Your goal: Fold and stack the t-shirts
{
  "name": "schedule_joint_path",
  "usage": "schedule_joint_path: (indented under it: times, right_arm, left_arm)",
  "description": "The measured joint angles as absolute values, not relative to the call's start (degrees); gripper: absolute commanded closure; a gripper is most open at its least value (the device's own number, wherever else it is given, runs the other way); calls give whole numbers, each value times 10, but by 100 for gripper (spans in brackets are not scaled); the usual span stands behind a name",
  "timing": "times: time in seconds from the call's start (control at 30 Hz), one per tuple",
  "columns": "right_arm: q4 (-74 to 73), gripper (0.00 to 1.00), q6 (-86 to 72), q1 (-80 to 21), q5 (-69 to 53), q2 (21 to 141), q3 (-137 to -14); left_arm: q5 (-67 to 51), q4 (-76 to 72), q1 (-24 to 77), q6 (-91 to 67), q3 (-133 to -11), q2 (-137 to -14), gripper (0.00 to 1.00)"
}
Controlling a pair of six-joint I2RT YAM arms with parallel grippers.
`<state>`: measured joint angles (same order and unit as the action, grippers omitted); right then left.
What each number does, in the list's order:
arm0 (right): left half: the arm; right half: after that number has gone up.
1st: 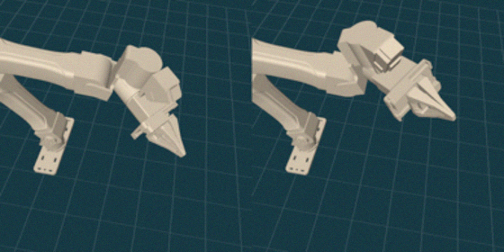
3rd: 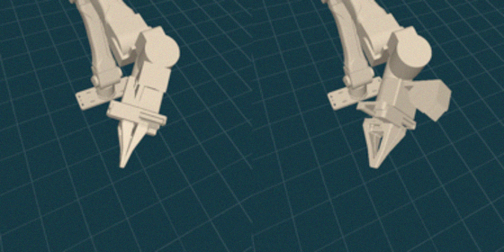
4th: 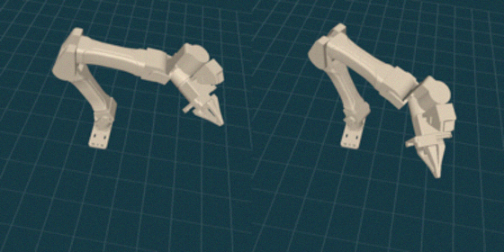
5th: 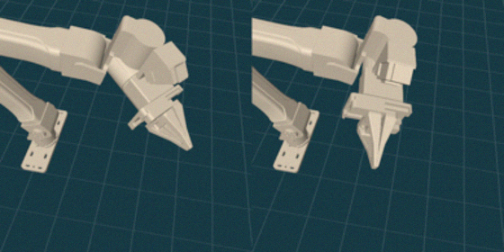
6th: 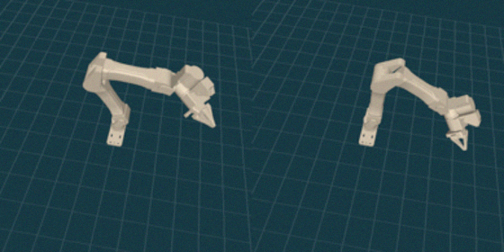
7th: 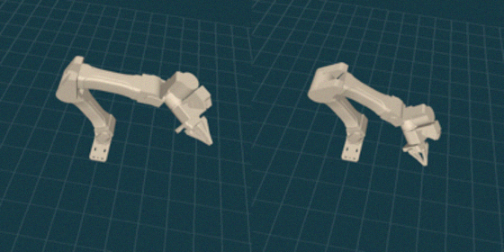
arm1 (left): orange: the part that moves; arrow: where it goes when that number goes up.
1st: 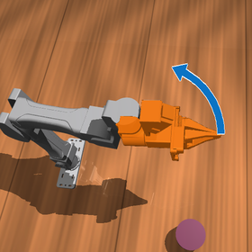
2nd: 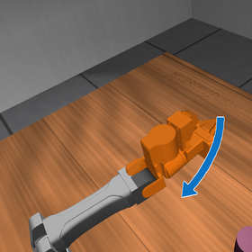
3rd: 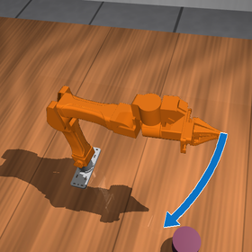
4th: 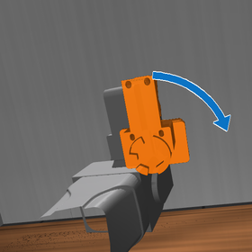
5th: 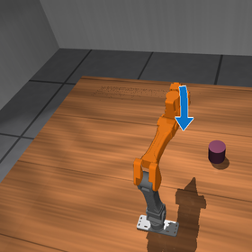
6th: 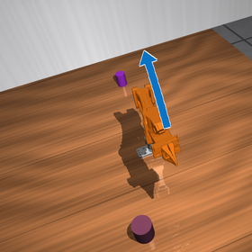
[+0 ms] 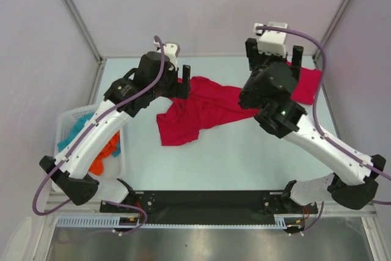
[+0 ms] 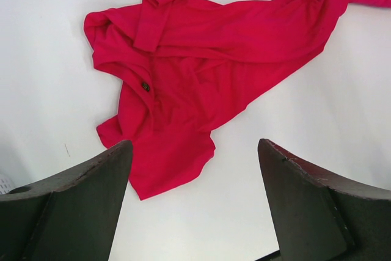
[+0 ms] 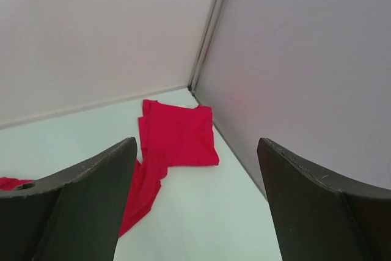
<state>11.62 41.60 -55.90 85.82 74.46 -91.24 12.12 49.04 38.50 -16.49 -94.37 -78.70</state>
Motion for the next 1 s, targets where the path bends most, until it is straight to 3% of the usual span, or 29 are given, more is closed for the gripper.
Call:
schedule_joint_path:
  times: [0.13,0.37,0.53,0.73,1.0]
  right_arm:
    - [123,19,437,-556,856,774,-913]
    - [532,18,848,-471,860,910,-1024]
    - [676,15,1043,-423,860,1013,-1110]
    - [722,14,1116,-400,863,1061,-1160]
    - [749,13,1138,-298,866,1114,-1295]
  left_arm:
    - [122,490,385,-165,-942,-787,11]
    - [122,490,385,-165,-942,-787,11]
    - [125,490,385,-165,-937,-782,11]
    - [135,491,385,-164,-937,-773,11]
    - [135,492,385,-164,-938,-771,11]
